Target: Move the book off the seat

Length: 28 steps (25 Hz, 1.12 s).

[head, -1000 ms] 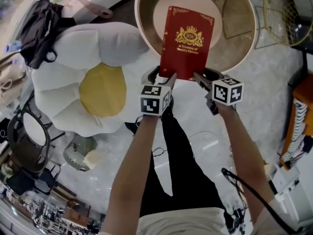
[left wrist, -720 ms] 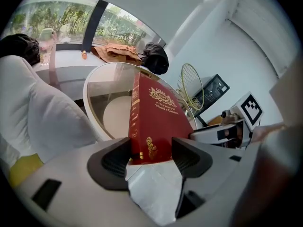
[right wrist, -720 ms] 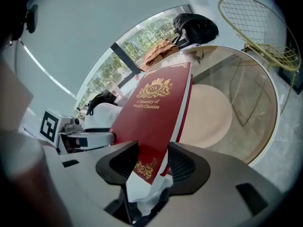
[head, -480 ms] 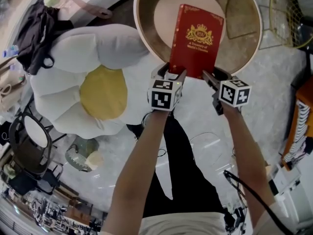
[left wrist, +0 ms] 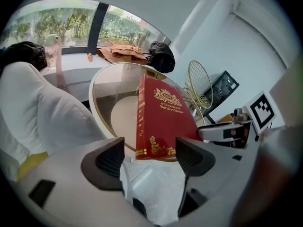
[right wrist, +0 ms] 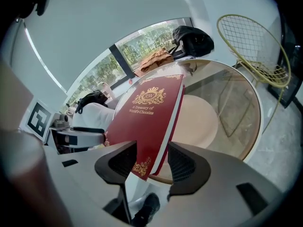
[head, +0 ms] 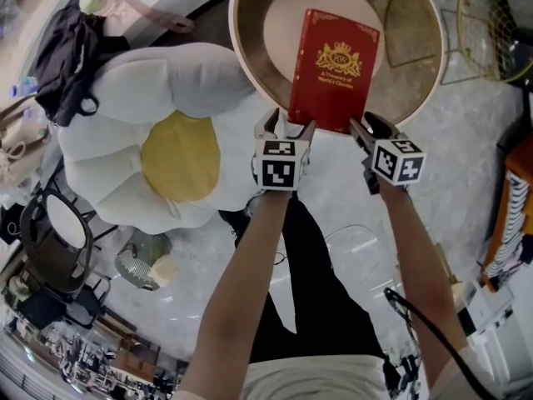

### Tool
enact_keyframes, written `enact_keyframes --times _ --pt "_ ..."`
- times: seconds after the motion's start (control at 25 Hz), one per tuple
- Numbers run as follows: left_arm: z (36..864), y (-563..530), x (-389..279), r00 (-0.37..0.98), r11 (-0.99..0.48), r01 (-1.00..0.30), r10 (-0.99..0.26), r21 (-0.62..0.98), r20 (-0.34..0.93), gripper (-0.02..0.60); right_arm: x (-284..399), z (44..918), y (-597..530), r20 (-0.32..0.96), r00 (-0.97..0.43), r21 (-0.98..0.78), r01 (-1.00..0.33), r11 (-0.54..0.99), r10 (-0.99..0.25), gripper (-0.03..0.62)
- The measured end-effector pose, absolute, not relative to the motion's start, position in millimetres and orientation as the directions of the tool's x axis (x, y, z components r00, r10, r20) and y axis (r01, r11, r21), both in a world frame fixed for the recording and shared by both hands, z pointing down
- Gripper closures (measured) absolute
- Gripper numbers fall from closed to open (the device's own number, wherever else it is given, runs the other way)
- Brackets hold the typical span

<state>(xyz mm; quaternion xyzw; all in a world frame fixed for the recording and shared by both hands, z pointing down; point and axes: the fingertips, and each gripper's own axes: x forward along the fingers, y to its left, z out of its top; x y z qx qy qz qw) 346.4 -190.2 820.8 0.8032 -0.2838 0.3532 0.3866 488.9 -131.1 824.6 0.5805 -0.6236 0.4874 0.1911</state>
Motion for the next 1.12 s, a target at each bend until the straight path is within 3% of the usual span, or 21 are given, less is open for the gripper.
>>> enact_keyframes --times 0.12,0.24,0.52,0.84,1.12 --pt "798 -188 335 0.580 -0.550 -0.730 -0.185 0.405 0.793 0.256 494 805 -127 0.812 -0.235 -0.357 -0.924 -0.137 -0.534 0.379" --pt "761 -186 331 0.606 -0.581 -0.702 -0.183 0.412 0.774 0.259 489 770 -130 0.799 -0.253 -0.351 -0.933 -0.082 -0.546 0.449" --pt "662 -171 323 0.660 -0.612 -0.664 -0.210 0.430 0.721 0.328 466 675 -131 0.728 -0.291 -0.377 -0.926 -0.008 -0.621 0.525" --pt "559 -125 299 0.681 -0.628 -0.648 -0.225 0.431 0.696 0.393 446 597 -98 0.643 -0.346 -0.465 -0.885 0.011 -0.684 0.545" --pt "515 -87 271 0.686 -0.633 -0.647 -0.237 0.426 0.688 0.490 449 538 -61 0.610 -0.306 -0.476 -0.879 -0.029 -0.731 0.545"
